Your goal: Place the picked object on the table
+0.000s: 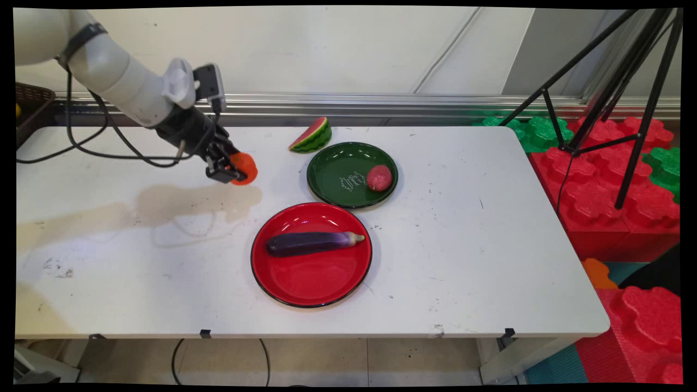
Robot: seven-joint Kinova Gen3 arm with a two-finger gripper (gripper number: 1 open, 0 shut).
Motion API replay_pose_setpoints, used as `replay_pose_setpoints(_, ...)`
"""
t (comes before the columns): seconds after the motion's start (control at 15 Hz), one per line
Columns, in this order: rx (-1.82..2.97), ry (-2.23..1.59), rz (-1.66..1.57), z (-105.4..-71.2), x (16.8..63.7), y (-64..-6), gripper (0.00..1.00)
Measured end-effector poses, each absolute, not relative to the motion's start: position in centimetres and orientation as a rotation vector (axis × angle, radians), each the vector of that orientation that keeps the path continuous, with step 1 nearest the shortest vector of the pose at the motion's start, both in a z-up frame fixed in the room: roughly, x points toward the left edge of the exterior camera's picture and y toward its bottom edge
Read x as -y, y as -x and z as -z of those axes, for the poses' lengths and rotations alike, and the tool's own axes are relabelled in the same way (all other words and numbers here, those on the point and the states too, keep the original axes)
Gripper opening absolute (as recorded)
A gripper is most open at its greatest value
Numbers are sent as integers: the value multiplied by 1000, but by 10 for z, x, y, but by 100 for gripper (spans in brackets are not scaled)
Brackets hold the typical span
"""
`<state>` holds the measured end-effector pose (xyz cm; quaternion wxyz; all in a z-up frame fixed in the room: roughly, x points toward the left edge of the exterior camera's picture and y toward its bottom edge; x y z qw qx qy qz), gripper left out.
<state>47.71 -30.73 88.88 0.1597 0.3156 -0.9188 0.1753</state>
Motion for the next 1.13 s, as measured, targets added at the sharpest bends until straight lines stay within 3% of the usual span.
replay_pose_setpoints(0.93, 2803, -795, -400, -822, 324, -475, 0)
replay_pose_setpoints(1.0, 2810, -790, -397, -820, 324, -475, 100)
replay_pose_setpoints(1.13, 2820, -779, -393, -816, 326, -476, 100)
